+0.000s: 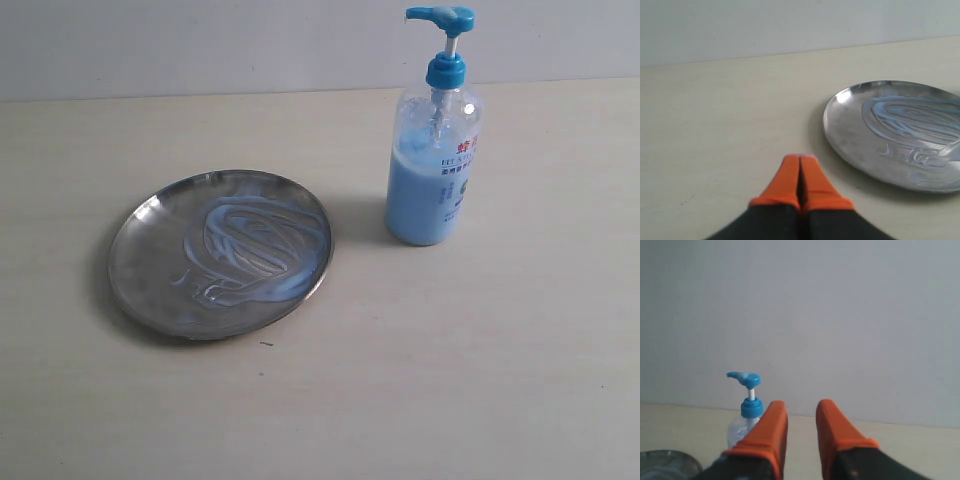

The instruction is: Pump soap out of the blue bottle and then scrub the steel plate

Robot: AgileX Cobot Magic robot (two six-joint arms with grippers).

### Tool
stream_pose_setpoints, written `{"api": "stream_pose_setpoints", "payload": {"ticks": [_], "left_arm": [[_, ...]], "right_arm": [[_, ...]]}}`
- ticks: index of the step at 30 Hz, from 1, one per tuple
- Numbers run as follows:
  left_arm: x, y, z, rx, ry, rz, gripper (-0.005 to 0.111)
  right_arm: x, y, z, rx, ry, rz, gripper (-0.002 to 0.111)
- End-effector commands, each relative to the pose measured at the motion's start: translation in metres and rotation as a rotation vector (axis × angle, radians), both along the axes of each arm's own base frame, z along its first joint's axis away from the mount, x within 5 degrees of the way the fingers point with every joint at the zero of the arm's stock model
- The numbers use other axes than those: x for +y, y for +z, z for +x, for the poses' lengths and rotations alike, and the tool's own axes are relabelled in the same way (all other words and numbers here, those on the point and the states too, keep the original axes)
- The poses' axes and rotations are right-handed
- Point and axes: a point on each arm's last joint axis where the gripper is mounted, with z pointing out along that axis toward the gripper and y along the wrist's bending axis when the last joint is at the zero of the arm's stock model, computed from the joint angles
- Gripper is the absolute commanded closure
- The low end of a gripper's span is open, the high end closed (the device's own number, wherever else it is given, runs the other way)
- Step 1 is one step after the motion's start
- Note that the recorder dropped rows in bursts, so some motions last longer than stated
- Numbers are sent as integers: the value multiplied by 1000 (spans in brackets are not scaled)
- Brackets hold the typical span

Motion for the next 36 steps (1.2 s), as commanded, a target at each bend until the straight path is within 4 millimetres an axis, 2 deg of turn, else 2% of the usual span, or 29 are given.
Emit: {"api": "stream_pose_setpoints", "payload": {"ticks": [1,5,10,14,27,36], "left_arm": [[0,0,0,-8,-5,-2,107],[0,0,0,-8,-5,-2,107],[0,0,0,-8,-5,-2,107],[0,0,0,-8,-5,-2,107],[0,0,0,-8,-5,-2,107],[0,0,0,-8,-5,-2,107]], "right_arm": [[6,-2,8,52,70,-1,84],[13,-5,13,86,137,0,84],[21,-13,15,150,233,-142,84],[24,-14,15,167,265,-143,84],[24,-3,16,58,250,-62,84],[23,2,17,-9,242,-67,84]]}}
